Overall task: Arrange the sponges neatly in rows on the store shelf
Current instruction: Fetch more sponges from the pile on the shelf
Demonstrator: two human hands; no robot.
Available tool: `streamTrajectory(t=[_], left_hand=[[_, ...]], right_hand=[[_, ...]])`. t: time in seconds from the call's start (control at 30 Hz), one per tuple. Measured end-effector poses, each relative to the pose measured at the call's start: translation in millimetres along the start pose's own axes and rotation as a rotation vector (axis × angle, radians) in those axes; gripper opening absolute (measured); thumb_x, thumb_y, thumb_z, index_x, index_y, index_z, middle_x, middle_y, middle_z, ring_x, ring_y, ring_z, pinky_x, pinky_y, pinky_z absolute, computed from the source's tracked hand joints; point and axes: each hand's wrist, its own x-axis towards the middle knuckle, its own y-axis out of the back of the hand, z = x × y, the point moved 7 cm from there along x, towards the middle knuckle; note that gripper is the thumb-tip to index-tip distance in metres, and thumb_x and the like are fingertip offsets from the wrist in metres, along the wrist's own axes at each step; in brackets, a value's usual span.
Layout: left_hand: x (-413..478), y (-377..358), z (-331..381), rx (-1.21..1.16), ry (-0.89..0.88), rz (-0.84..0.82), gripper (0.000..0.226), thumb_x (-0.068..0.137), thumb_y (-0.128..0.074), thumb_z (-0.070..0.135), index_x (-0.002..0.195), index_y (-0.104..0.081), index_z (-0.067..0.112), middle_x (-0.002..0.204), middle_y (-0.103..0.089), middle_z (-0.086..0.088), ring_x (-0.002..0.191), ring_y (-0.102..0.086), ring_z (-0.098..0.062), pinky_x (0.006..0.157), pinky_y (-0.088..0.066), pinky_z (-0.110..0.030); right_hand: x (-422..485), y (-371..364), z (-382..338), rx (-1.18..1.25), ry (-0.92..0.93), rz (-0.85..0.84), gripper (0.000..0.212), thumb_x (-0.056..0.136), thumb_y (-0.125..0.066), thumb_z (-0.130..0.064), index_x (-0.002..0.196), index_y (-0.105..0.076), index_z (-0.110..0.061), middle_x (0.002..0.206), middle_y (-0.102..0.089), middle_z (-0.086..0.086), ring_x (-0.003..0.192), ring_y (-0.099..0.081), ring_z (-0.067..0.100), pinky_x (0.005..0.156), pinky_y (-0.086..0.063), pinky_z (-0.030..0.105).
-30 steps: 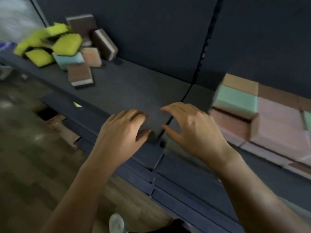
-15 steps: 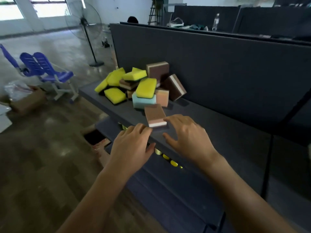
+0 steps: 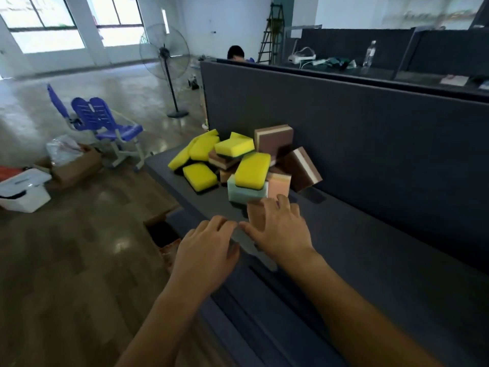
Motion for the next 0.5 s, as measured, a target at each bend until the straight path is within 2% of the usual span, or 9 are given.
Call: streamTrajectory(t=[0.07,0.17,0.23,0.37,0.5], left_hand=[[8.8,-4.5,0.8,-0.008,0.005,0.008,0.037,0.085,-0.064,0.035,0.121,-0.060,0.026,0.119,-0.059,0.007,0.104,-0.059,-0.014,0.079,-0.049,-0.030],[22.6,-12.7,5.1,-0.034,-0.013,0.026,0.037,0.086,-0.063,0.037,0.121,-0.060,0.025,0.119,-0.059,0.006,0.105,-0.058,-0.016,0.080,-0.049,-0.031],[36.1,-15.5,6.2,-0.062,-0.032,0.054,0.038,0.087,-0.062,0.036,0.122,-0.059,0.023,0.122,-0.057,0.004,0.108,-0.057,-0.019,0.082,-0.050,-0.034],[72.8,-19.6,2.1,-0.136,-0.043,0.112,0.047,0.091,-0.053,0.043,0.133,-0.048,0.021,0.141,-0.044,-0.006,0.127,-0.044,-0.026,0.093,-0.048,-0.043],[105.7,-21.5,0.6,-0.160,-0.055,0.159,0.061,0.091,-0.046,0.054,0.142,-0.039,0.021,0.150,-0.035,-0.013,0.135,-0.036,-0.033,0.102,-0.042,-0.047]], right_hand=[[6.3,-10.3,4.8,-0.036,-0.043,-0.058,0.068,0.087,-0.053,-0.067,0.133,-0.039,-0.019,0.138,-0.038,0.012,0.126,-0.038,0.035,0.097,-0.042,0.047],[4.4,-14.0,16.5,-0.010,-0.086,-0.118,0.061,0.088,-0.058,-0.049,0.136,-0.037,-0.017,0.137,-0.045,0.013,0.124,-0.040,0.035,0.097,-0.043,0.045],[-0.6,-6.7,25.9,-0.011,-0.103,-0.133,0.062,0.086,-0.058,-0.044,0.137,-0.036,-0.018,0.135,-0.046,0.011,0.122,-0.041,0.032,0.098,-0.042,0.043],[-10.8,24.2,45.8,-0.018,-0.167,-0.038,0.061,0.085,-0.057,-0.047,0.137,-0.036,-0.023,0.135,-0.044,0.006,0.117,-0.043,0.027,0.096,-0.043,0.041],[-19.3,44.7,52.9,0.022,-0.217,0.061,0.060,0.087,-0.057,-0.047,0.140,-0.037,-0.028,0.140,-0.041,-0.001,0.119,-0.042,0.021,0.100,-0.041,0.038]])
